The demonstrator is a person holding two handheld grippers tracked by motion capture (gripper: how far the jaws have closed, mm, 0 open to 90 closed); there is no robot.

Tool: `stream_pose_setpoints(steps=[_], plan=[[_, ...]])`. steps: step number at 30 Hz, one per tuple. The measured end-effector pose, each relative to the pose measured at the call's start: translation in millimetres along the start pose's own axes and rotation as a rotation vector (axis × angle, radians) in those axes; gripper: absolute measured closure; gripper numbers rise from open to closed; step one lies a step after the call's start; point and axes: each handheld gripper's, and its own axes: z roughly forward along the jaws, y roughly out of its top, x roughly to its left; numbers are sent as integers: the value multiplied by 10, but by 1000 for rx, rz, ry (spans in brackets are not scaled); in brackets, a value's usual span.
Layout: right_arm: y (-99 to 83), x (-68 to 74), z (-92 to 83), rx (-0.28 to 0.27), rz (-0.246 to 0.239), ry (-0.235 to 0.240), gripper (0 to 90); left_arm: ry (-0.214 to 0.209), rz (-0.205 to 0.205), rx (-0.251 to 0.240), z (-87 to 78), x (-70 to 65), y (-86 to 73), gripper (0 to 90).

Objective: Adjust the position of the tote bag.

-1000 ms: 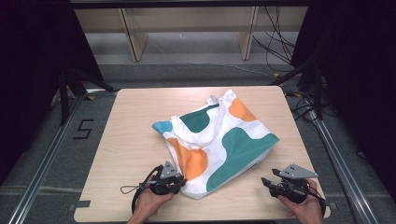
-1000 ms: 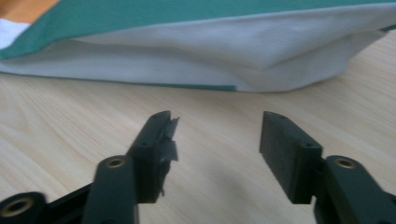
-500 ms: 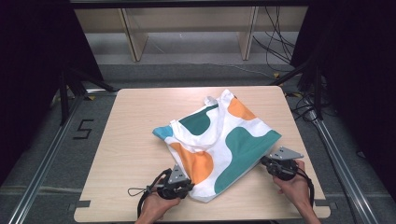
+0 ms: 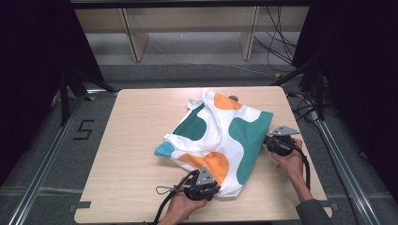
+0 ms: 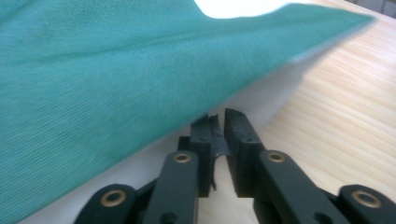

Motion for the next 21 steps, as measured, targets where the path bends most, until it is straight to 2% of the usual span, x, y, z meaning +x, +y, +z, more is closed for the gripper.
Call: stream_pose_setpoints(steps=[1,2,3,4,5,6,7,8,9,10,11,12,14,17,18,20,21], plan=[[-6,-20,-68,-3,3,1,787,-14,21,9,-37,24,6,716],[-30,-2,-184,-9,47,13,728,-35,-10,-15,-82,26,3,626],[-30,-2,-184,-9,47,13,728,-60,-10,-28,-159,36,13,626],[-51,6,-251,-23,40,10,683,-49,13,-52,-239,61,15,589],[-73,35,-321,-23,49,13,626,-12,46,-81,-344,107,17,571],[-86,66,-386,-9,63,19,570,24,42,-97,-472,193,11,555],[-105,112,-459,-16,84,26,545,38,20,-113,-541,251,2,536],[-124,191,-546,-21,111,53,498,53,-13,-127,-635,340,-13,497],[-124,191,-546,-21,111,53,498,76,-55,-137,-719,437,-24,497],[-143,240,-580,-26,115,65,491,107,-55,-135,-803,561,-39,487],[-157,297,-621,-13,117,76,480,140,-77,-152,-857,673,-64,480],[-173,343,-650,-16,109,81,469,188,-113,-149,-933,799,-91,471],[-226,459,-731,-14,117,118,444,232,-142,-156,-1019,950,-136,465],[-255,506,-782,-8,117,137,432,298,-195,-166,-1145,1166,-204,438],[-268,521,-815,-4,120,145,426,308,-230,-169,-1197,1244,-228,435],[-304,561,-852,-1,123,164,418,323,-270,-182,-1253,1334,-253,414],[-322,618,-880,18,155,176,418,329,-284,-185,-1269,1388,-264,398]])
